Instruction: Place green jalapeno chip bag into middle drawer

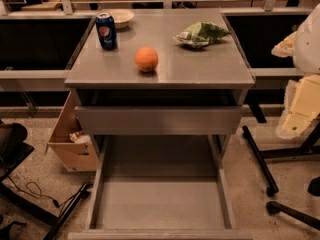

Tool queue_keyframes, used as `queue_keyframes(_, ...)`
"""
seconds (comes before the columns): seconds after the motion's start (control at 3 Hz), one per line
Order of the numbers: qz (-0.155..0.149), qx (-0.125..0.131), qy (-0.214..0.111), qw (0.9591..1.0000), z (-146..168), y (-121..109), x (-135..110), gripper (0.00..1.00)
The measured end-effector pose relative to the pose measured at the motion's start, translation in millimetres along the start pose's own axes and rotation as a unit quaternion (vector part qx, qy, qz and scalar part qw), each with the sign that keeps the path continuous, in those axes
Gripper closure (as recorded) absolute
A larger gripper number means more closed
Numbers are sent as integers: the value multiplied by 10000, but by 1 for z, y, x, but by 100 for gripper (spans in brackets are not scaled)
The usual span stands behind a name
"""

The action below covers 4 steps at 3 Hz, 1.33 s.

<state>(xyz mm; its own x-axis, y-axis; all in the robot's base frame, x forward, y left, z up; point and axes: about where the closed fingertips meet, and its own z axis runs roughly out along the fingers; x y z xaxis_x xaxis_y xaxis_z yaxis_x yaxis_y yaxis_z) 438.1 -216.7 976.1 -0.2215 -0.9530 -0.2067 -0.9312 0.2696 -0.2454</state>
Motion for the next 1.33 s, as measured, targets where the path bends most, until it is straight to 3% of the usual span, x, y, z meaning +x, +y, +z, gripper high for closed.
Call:
queue_keyframes(0.33,0,2,-1,10000,0,0,0,0)
queue_keyframes(0.67,59,296,-252,9992,5,-40,-13,0)
queue_keyframes(1.0,156,889,-390,9952,6,-100,-39,0)
queue_keyframes(1.33,256,1442,-242,9889,7,-156,-62,0)
